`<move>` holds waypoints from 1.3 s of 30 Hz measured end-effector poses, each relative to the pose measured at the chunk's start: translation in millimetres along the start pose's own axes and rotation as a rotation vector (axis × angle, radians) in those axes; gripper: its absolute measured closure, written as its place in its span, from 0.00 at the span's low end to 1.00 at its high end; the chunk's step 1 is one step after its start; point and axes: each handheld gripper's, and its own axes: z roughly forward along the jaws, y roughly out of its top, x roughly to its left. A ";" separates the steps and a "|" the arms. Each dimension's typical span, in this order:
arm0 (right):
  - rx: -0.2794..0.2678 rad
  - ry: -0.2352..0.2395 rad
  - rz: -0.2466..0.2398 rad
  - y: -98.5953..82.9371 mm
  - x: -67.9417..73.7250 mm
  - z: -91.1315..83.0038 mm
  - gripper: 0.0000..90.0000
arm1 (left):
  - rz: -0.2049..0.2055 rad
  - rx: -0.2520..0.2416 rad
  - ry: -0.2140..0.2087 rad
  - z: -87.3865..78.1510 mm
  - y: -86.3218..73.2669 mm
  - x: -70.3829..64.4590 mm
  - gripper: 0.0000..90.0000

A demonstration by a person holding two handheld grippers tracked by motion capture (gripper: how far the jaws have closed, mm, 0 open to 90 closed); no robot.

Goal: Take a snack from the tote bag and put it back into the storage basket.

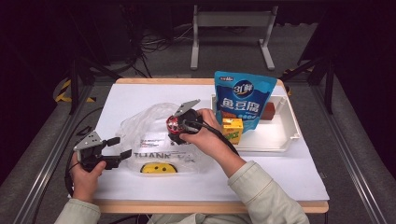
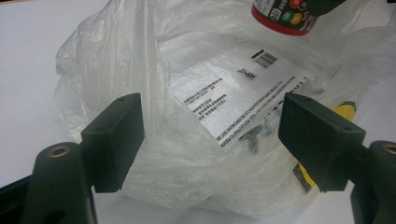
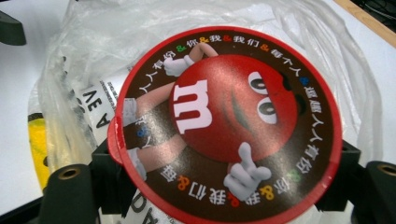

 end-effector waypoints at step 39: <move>-0.044 0.025 -0.070 11.5 -5.0 -80.9 0.28 | -0.005 0.005 0.002 0.9 -0.2 -0.6 0.26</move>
